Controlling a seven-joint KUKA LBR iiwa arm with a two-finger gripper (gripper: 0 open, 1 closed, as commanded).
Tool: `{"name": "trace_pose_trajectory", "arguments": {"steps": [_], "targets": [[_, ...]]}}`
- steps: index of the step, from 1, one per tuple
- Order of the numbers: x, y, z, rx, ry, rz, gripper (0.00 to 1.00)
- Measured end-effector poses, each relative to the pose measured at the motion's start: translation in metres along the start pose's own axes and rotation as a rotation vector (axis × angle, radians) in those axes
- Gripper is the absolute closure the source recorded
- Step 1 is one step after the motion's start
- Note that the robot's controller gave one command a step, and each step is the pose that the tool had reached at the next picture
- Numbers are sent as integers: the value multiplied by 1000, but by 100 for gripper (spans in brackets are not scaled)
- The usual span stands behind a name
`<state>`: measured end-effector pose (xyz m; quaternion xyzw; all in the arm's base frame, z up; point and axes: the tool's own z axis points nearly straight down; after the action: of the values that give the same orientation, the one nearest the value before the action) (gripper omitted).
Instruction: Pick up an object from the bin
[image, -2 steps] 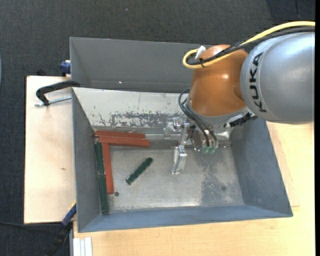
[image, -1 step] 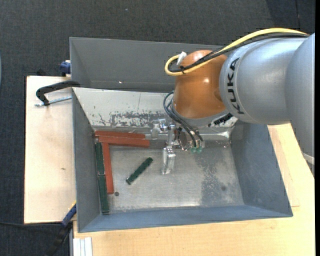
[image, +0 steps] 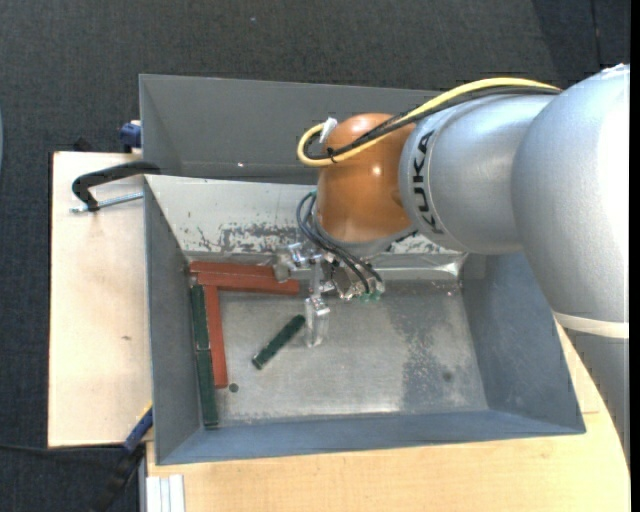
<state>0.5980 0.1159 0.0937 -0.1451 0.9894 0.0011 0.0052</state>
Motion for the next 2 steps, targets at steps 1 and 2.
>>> {"name": "trace_pose_trajectory", "arguments": {"steps": [1,2], "targets": [[4,39,12,0,13,10,0],[37,45,22,-2,9,-282,100]]}}
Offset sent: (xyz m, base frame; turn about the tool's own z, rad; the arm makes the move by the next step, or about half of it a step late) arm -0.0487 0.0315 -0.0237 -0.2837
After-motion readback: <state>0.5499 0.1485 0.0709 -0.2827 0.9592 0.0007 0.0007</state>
